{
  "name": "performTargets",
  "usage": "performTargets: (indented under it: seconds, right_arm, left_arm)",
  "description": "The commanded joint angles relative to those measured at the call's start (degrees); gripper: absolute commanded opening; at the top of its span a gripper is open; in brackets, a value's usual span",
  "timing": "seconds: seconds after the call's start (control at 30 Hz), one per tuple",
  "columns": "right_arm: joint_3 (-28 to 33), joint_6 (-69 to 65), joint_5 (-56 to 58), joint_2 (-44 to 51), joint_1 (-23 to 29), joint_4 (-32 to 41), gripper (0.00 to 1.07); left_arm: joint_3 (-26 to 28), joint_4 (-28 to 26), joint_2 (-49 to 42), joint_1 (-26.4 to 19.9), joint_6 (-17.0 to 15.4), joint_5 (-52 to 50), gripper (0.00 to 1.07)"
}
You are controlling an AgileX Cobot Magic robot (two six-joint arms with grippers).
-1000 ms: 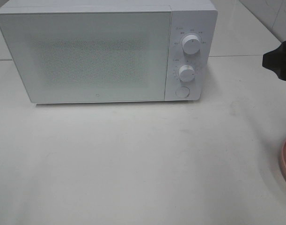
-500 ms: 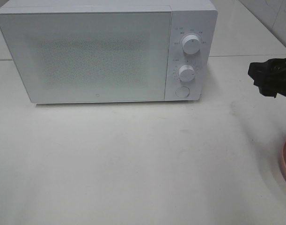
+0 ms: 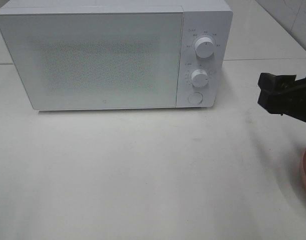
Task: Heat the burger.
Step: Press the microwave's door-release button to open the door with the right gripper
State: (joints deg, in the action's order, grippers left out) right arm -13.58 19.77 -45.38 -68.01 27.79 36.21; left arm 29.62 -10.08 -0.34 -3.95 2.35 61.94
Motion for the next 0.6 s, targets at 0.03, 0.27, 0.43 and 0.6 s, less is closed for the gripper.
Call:
performTargets:
  seconds: [0.03, 0.27, 0.43, 0.6]
  right_arm:
    - [0.1, 1.8, -5.6, -3.5, 3.8, 4.4, 0.76]
    - [0.1, 1.8, -14.4, -10.7, 10.0, 9.3, 0.76]
    - [0.0, 0.5, -20.0, -16.3, 13.7, 12.3, 0.76]
    - [-0.5, -2.0, -23.5, -20.9, 16.4, 13.5, 0.76]
  left_arm:
    - [-0.1, -0.1, -1.0, 0.1, -0.1, -0.9, 1.0]
    - [-0.1, -0.1, -0.9, 0.1, -0.1, -0.9, 1.0]
    - [-0.1, -0.1, -0.9, 0.1, -0.1, -0.9, 1.0]
    - [-0.1, -0.1, -0.9, 0.1, -0.1, -0.9, 1.0]
